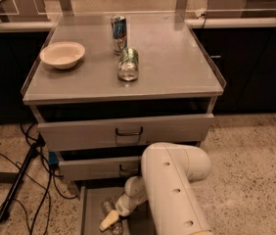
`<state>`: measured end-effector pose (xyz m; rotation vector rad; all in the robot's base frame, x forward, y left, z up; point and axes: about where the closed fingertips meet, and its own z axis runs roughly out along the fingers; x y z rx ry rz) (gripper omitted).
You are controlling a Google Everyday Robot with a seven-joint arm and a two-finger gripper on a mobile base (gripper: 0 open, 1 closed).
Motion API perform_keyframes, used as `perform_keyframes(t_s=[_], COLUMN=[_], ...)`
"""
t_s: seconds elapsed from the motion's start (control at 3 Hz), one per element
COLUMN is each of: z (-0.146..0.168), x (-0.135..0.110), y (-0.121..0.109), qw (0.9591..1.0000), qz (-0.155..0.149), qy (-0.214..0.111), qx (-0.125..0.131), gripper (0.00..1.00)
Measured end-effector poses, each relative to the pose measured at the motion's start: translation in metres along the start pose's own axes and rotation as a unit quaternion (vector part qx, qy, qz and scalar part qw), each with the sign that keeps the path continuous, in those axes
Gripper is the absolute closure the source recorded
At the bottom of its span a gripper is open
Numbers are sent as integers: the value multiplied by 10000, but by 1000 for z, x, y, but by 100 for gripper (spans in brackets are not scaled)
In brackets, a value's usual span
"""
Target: Place water bottle into bottom drawer
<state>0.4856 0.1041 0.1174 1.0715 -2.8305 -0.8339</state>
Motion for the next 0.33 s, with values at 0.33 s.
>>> perform_keyframes(t_s=[0.33], z=[0], x=[0], y=[0], qw=[10000], qz=[0], qy=[0], qx=[0], gripper=[0])
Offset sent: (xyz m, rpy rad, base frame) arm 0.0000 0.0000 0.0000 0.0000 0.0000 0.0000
